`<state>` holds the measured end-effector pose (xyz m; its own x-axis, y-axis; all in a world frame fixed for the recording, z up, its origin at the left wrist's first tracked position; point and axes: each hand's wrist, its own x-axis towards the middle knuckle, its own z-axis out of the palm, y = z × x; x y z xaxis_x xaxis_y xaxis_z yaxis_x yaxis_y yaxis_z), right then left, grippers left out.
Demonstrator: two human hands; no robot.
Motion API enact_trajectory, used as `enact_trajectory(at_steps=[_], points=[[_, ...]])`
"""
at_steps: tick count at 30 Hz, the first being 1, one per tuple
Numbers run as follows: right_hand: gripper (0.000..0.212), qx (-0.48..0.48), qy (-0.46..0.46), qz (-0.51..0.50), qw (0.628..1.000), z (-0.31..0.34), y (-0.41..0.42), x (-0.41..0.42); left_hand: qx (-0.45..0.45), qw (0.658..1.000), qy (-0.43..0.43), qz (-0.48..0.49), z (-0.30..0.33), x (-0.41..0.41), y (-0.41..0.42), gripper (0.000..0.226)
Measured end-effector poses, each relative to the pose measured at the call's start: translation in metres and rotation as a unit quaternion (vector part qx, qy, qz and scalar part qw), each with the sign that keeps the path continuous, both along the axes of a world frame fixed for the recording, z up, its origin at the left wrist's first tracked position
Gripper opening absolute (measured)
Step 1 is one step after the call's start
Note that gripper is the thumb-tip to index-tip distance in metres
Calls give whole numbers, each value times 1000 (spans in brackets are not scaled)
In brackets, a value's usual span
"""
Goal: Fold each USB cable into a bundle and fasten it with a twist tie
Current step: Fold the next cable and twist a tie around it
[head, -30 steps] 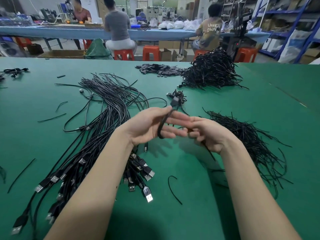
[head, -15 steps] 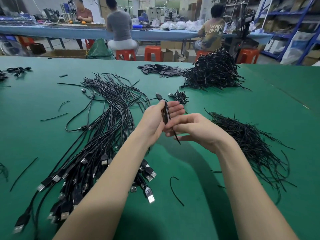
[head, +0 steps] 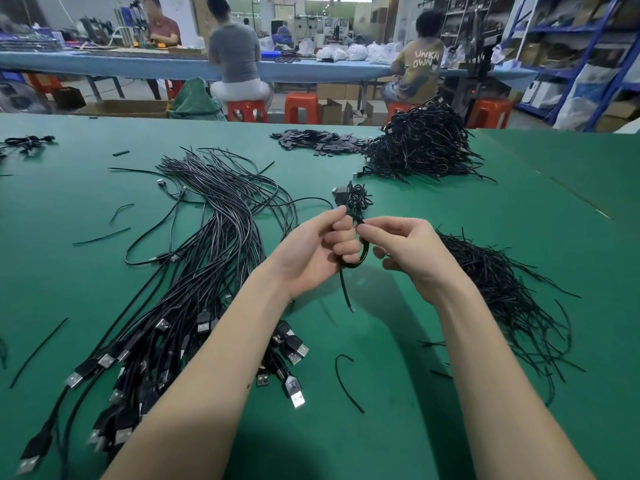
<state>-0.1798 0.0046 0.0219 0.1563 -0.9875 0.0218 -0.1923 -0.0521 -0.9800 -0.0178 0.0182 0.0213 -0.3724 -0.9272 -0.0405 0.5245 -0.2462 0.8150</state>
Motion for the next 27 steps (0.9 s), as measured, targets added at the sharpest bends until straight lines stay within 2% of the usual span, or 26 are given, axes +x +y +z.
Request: enact_trajectory(at_steps=[2, 3, 5, 6, 7, 8, 10, 12, 14, 17, 19, 22, 23, 27], points=[[4, -38, 0, -28, 999, 0, 0, 1, -44, 990, -107, 80, -4, -8, -3, 40], [4, -43, -13, -39, 998, 0, -1, 3, -93, 966, -203, 132, -7, -11, -5, 41], [4, -25, -67, -49, 996, 2, 0, 5, -199, 879, -375, 217, -15, -15, -6, 41], [5, -10, -102, -48, 994, 2, 1, 6, -228, 846, -417, 242, -19, -16, -6, 40], [5, 5, -133, -47, 990, 2, 2, 7, -240, 830, -433, 257, -22, -17, -7, 40], [5, 20, -161, -46, 986, 2, 2, 8, -241, 830, -430, 261, -23, -18, -6, 39], [4, 39, -203, -45, 977, 1, 3, 11, -225, 861, -384, 246, -26, -21, -7, 35], [7, 40, -227, -53, 972, -1, 3, 12, -225, 874, -367, 225, -28, -22, -8, 31], [4, 23, -217, -63, 974, -2, 2, 13, -229, 883, -365, 186, -29, -22, -8, 29], [12, -11, -181, -73, 981, -2, 1, 13, -216, 891, -363, 165, -27, -22, -6, 27], [9, -14, -175, -77, 981, -3, 1, 16, -188, 874, -398, 206, -26, -24, -7, 28], [11, 32, -122, -57, 990, -5, 2, 24, -155, 795, -484, 331, -30, -23, -11, 33], [7, 62, -98, -22, 993, -6, 4, 28, -144, 785, -480, 364, -31, -22, -11, 34], [17, 166, -135, 92, 972, -5, 9, 35, -144, 797, -437, 390, -31, -15, -13, 37]])
